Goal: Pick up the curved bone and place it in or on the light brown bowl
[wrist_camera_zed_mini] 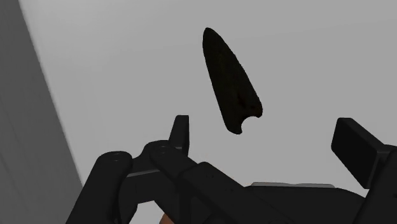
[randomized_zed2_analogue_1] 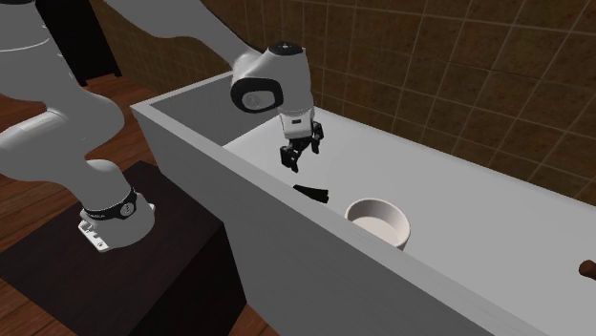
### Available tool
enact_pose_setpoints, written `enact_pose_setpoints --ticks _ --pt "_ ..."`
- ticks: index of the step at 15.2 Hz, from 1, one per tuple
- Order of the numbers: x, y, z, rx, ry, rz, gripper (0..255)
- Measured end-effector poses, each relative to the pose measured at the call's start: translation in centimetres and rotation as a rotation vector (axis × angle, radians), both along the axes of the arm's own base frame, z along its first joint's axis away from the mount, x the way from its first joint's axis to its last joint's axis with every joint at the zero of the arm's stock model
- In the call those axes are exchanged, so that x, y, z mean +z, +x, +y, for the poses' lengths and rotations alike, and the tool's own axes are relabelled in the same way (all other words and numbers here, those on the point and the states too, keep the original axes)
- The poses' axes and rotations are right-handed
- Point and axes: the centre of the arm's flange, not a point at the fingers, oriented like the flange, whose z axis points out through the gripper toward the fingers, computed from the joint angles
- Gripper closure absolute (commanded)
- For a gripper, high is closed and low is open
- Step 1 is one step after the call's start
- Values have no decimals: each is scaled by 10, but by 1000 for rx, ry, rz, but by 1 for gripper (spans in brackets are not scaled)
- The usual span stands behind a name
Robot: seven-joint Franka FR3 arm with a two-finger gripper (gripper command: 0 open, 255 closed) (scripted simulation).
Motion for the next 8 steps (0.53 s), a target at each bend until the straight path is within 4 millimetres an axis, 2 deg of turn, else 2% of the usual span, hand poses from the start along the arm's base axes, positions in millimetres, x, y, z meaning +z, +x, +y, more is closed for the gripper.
enact_pose_setpoints --ticks 1,3,8 --pt "-12 4 9 -9 4 5 0" --pt "-22 10 23 -23 8 13 0" --pt "-49 13 34 -30 10 15 0"
